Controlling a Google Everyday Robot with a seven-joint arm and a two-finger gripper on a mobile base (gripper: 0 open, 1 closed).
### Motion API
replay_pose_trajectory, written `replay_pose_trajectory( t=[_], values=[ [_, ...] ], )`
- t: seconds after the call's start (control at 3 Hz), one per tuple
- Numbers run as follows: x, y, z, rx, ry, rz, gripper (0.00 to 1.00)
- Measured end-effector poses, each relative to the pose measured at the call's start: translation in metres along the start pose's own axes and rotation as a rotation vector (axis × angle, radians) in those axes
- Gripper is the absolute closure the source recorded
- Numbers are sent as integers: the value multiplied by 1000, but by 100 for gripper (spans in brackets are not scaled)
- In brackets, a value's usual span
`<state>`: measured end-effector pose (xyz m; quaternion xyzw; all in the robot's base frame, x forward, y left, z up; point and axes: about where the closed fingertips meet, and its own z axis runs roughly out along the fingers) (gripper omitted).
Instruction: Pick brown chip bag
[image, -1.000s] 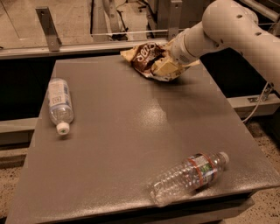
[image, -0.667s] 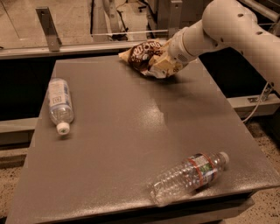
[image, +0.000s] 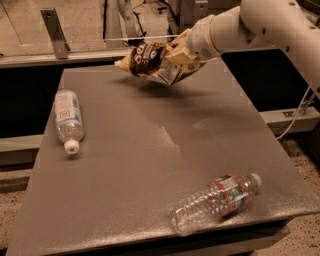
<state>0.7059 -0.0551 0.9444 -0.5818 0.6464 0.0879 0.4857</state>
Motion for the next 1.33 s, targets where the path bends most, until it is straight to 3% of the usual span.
replay_pose_trajectory(
  t=[0.67,1.0,1.33],
  values=[
    [-43,-13,-53,38,-187,25,100],
    [-54,-11,-64,8,-244,57,100],
    [-56,-10,-64,4,-248,58,100]
  ],
)
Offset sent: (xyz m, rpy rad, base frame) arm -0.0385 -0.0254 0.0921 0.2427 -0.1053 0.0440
